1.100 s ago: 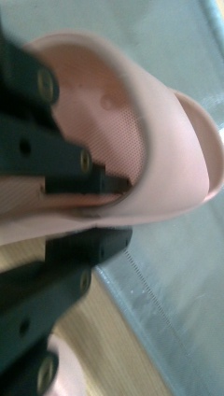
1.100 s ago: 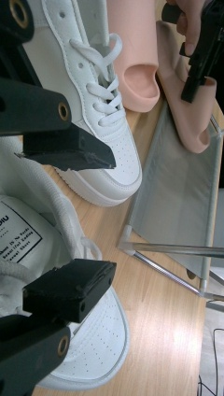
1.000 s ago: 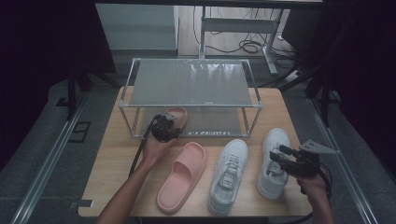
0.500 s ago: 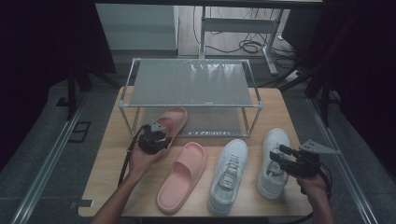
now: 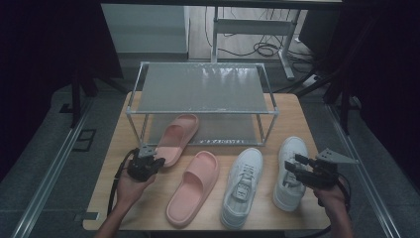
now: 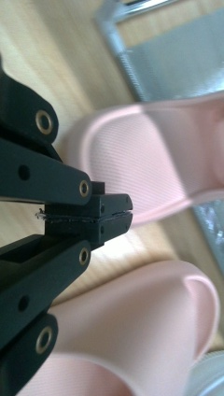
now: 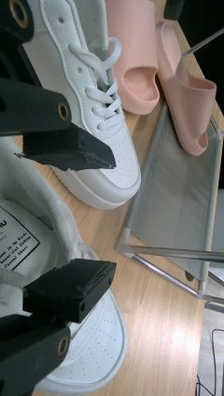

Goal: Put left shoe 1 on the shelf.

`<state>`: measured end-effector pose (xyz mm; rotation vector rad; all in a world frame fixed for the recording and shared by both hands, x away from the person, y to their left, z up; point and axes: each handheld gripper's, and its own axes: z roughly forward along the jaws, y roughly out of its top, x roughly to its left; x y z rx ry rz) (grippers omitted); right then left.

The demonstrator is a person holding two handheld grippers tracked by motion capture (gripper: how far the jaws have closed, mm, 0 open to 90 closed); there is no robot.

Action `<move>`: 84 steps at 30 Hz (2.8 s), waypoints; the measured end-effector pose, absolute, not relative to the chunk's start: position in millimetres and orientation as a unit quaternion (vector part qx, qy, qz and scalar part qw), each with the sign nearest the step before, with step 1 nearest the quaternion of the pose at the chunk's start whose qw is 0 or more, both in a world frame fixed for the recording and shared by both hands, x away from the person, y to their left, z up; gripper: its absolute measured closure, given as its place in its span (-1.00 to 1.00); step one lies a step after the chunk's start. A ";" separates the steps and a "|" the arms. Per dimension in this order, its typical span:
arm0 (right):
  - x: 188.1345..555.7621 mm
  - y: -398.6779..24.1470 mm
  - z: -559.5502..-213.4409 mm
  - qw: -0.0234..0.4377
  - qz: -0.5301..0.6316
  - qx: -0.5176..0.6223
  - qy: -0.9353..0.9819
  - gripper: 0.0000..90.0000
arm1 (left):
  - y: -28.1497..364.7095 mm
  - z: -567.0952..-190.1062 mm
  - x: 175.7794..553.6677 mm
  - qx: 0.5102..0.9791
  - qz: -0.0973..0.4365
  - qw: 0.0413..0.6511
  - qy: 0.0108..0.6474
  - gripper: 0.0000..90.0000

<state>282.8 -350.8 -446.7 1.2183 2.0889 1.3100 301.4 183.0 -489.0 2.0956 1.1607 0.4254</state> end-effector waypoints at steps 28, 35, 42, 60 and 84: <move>283.3 -350.2 -446.0 0.190 0.471 0.431 0.746 -0.03 | 181.9 -506.1 316.9 0.816 0.148 0.320 0.457 1.00; 283.8 -350.2 -446.8 0.189 0.471 0.433 0.745 -0.03 | 177.0 -506.1 324.8 0.818 0.148 0.318 0.456 1.00; 283.6 -349.8 -446.3 0.189 0.470 0.432 0.746 -0.03 | 172.4 -507.3 333.9 0.818 0.148 0.320 0.454 1.00; 284.6 -350.4 -447.7 0.190 0.470 0.433 0.745 -0.03 | 144.9 -511.6 368.2 0.812 0.144 0.331 0.459 1.00; 284.0 -353.0 -446.7 0.191 0.470 0.433 0.745 -0.03 | 119.7 -522.3 395.3 0.791 0.157 0.351 0.476 1.00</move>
